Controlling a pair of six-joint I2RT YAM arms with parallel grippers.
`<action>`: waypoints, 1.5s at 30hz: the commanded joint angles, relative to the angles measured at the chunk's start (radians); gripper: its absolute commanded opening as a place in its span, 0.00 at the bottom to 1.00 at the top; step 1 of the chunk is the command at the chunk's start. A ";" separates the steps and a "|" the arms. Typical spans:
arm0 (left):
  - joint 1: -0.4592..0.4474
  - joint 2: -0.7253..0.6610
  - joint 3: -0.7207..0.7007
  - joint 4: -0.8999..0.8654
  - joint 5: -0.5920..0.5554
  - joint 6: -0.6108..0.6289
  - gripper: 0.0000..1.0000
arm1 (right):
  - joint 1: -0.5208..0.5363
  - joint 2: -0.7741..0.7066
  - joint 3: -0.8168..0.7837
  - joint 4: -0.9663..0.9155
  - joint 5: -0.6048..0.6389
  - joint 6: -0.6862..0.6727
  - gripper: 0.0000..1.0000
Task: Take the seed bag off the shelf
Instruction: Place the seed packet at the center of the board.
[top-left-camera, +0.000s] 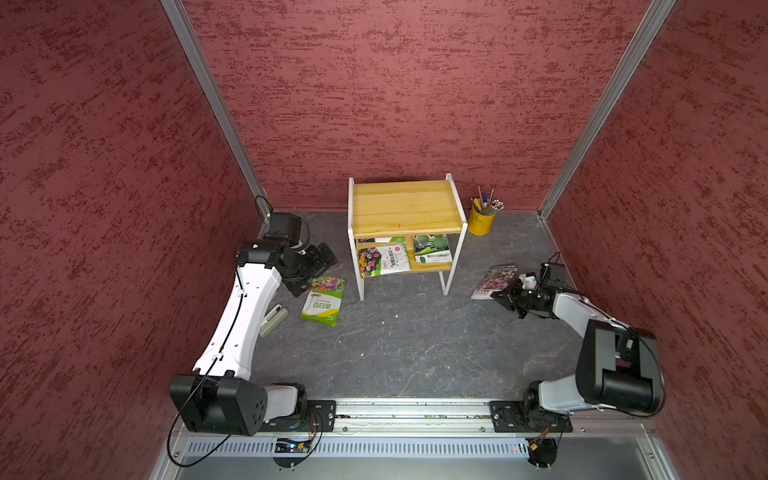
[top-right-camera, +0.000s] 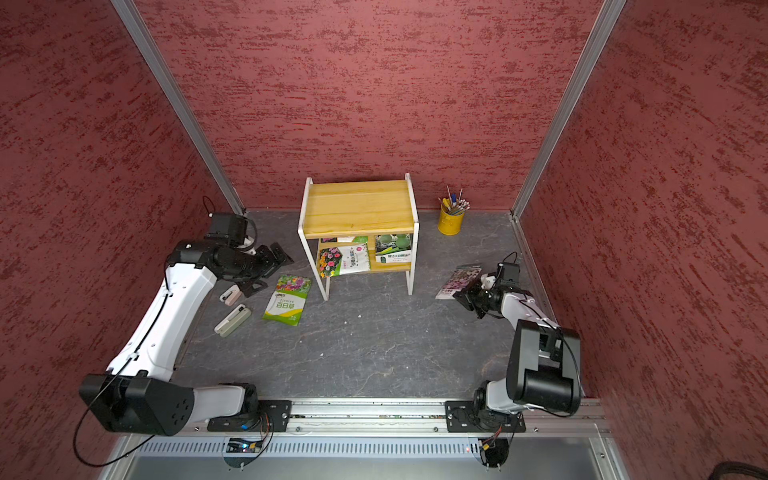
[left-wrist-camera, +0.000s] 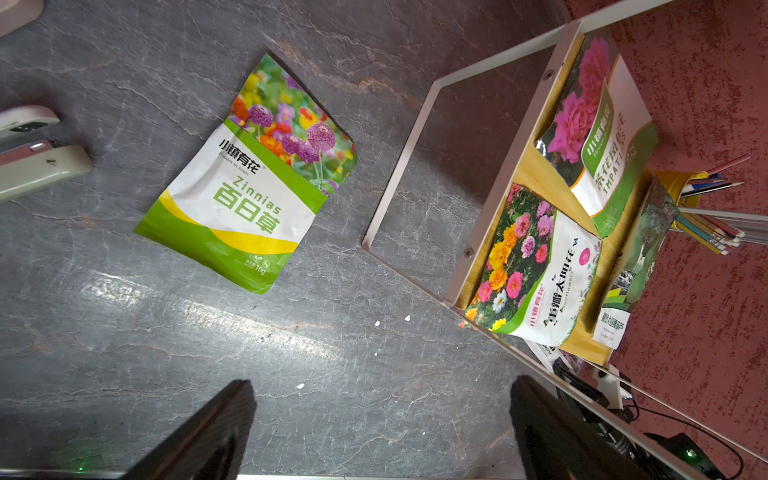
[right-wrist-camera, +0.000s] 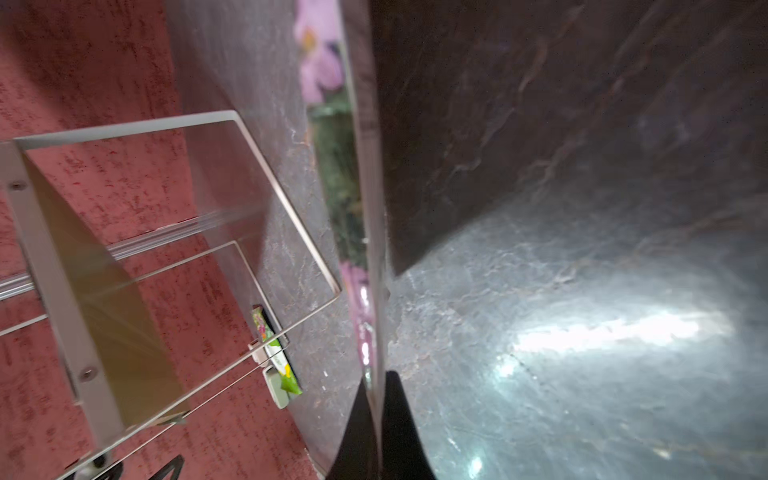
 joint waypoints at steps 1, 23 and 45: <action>-0.008 -0.020 -0.014 0.006 0.004 0.008 1.00 | -0.011 0.056 0.064 -0.054 0.088 -0.073 0.00; 0.195 0.077 0.229 -0.099 0.015 0.384 1.00 | -0.037 0.075 0.325 -0.345 0.340 -0.209 0.98; 0.467 0.023 0.160 0.117 0.278 0.369 1.00 | -0.034 -0.317 0.071 -0.365 0.235 -0.192 0.98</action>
